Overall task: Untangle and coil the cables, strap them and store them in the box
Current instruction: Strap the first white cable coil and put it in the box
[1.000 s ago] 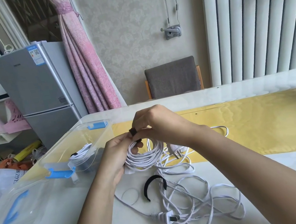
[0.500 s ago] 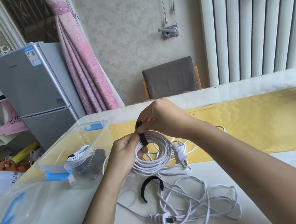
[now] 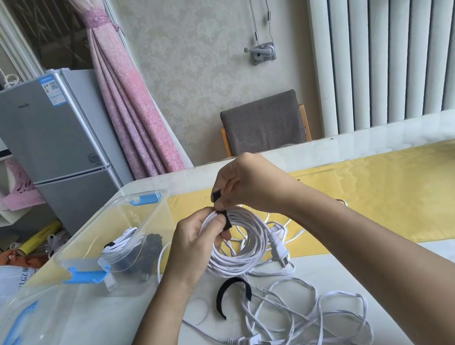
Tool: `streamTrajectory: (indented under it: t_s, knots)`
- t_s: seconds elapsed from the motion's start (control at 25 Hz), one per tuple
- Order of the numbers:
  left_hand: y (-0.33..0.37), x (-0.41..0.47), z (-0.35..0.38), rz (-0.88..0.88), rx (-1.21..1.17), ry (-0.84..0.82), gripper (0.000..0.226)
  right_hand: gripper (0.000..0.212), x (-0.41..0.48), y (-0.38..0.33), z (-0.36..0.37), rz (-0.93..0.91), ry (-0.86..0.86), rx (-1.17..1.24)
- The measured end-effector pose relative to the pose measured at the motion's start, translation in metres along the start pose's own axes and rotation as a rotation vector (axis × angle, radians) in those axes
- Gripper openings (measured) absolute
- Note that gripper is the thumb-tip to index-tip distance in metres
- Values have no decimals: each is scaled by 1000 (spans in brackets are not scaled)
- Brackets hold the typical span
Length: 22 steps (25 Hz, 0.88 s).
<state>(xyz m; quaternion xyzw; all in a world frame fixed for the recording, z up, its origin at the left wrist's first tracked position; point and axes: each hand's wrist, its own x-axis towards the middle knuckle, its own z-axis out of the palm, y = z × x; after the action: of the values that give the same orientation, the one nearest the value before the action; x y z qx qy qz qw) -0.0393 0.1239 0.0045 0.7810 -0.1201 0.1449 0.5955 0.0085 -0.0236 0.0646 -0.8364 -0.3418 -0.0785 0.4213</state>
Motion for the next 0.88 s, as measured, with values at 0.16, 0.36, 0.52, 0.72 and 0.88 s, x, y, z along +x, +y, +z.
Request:
streamTrajectory:
  t_s: [0.16,0.36,0.52,0.72,0.88]
  knots:
    - [-6,3,-4,50,61,-37,23,29,1,-1,0,5,80,50]
    - [-3,4,-9,45,17,-16,30,14,2,-4,6,-52,60,-75]
    - [-2,5,-7,-5,15,60,28,13,2,-4,6,-111,-13,-243]
    - [-6,10,-11,-71,107,173,51,39,-1,-13,16,-315,-59,-549]
    - [-2,16,-3,-52,19,204,43,38,-5,-21,33,-299,-54,-561]
